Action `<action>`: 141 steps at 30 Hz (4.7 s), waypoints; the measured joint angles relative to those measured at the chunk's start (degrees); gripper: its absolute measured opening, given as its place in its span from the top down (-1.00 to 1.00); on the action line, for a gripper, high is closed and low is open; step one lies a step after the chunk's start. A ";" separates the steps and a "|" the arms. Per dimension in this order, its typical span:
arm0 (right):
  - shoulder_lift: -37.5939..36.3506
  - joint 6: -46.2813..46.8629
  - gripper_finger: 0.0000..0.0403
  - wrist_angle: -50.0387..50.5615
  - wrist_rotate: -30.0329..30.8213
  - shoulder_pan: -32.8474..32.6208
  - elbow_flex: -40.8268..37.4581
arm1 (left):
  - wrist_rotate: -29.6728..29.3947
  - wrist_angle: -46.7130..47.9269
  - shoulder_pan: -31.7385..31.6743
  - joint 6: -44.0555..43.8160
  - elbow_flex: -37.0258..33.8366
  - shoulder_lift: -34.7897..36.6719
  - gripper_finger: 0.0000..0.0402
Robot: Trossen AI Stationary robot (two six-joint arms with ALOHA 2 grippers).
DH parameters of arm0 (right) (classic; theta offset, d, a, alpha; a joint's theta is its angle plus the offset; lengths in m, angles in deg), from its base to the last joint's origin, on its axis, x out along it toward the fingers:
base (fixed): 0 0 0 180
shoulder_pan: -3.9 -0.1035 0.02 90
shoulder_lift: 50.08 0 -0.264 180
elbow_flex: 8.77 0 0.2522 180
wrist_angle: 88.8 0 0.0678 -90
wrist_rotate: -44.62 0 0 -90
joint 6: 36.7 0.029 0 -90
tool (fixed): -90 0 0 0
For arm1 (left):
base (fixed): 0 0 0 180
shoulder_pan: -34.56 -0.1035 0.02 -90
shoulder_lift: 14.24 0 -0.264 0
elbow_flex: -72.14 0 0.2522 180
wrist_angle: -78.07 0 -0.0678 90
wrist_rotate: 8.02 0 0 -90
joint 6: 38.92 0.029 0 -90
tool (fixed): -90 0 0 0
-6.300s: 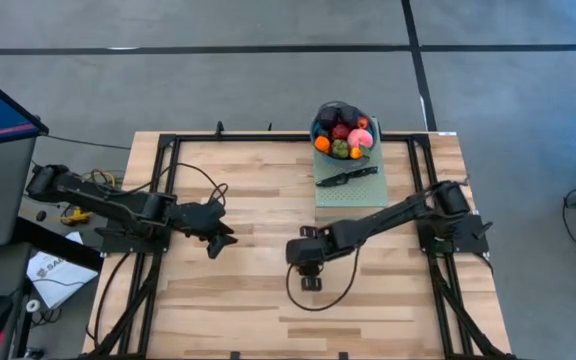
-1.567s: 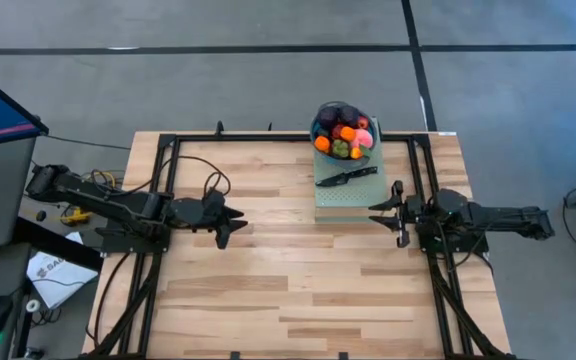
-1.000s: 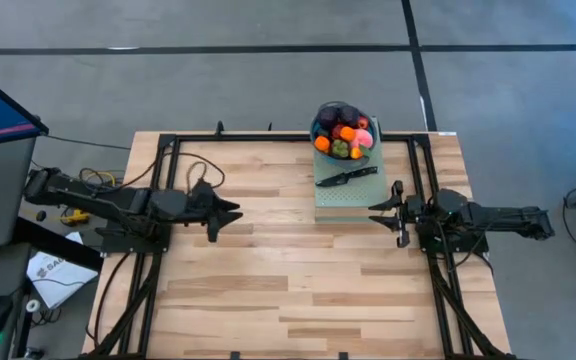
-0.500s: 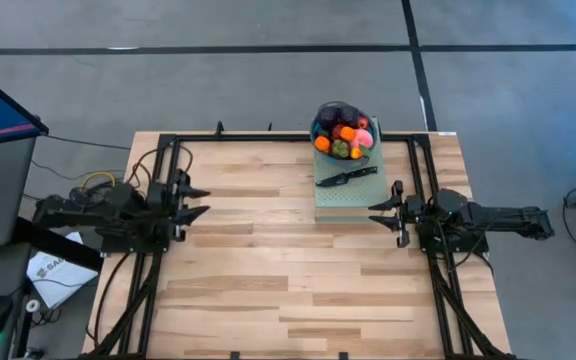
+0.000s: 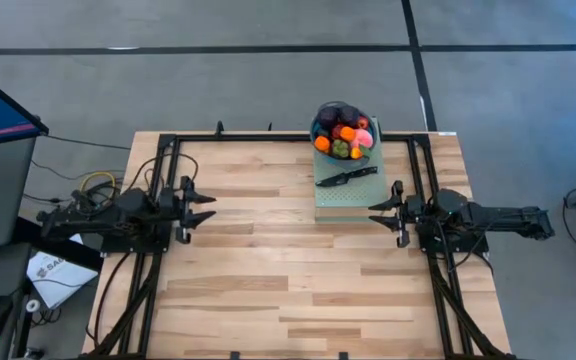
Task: Pick & Place Fruit
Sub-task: Return to Home Position
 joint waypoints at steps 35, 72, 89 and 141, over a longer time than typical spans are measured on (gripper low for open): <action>0.00 0.01 0.44 0.00 0.00 -0.01 0.00 | 0.76 8.00 0.04 1.33 0.00 -0.98 0.19; 0.00 0.01 0.44 0.00 -0.02 -0.01 0.00 | 2.08 9.10 0.04 1.51 0.00 -0.35 0.96; 0.00 0.00 0.44 -0.01 -0.02 0.00 0.00 | 2.03 6.97 0.04 1.49 -0.02 -0.81 0.99; -1.22 -2.58 1.00 0.07 -0.04 -7.15 -0.02 | 1.62 5.54 0.06 1.46 -0.02 -0.87 0.99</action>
